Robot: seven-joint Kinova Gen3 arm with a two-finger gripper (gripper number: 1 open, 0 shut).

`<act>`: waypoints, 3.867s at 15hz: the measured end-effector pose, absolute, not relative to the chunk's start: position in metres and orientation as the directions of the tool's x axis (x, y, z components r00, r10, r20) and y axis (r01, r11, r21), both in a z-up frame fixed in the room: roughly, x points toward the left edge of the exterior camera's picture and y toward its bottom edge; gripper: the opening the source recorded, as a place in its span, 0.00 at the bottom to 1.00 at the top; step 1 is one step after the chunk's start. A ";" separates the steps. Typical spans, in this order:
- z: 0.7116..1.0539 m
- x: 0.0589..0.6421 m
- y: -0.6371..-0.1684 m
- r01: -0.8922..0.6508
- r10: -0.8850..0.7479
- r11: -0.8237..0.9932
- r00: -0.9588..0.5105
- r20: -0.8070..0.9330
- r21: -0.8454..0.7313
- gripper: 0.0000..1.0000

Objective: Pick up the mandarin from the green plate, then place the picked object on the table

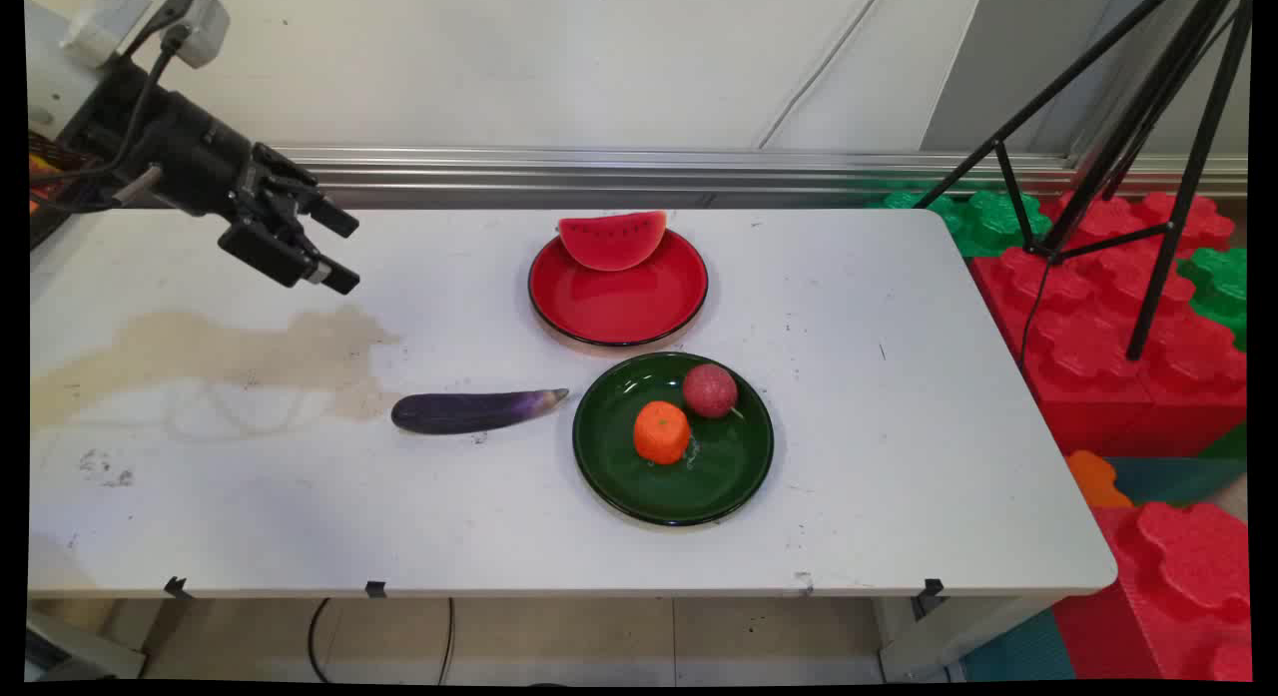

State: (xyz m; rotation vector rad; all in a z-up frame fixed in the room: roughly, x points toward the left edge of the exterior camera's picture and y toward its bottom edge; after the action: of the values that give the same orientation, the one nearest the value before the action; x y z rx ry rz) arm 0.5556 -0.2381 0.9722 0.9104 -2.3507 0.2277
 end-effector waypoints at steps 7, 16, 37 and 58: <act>0.972 0.496 -0.251 -0.588 -0.497 0.806 -0.607 0.620 0.070 1.00; 0.932 0.417 -0.267 -0.530 -0.475 0.842 -0.642 0.602 0.100 1.00; 0.797 0.287 -0.344 -0.398 -0.377 0.915 -0.786 0.490 0.066 1.00; 0.787 0.274 -0.361 -0.382 -0.361 0.922 -0.779 0.512 0.068 0.00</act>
State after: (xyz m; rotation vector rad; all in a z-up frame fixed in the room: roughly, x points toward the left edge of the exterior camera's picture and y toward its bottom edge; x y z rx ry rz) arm 0.2735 -0.3611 0.7868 0.5318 -2.5445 0.0534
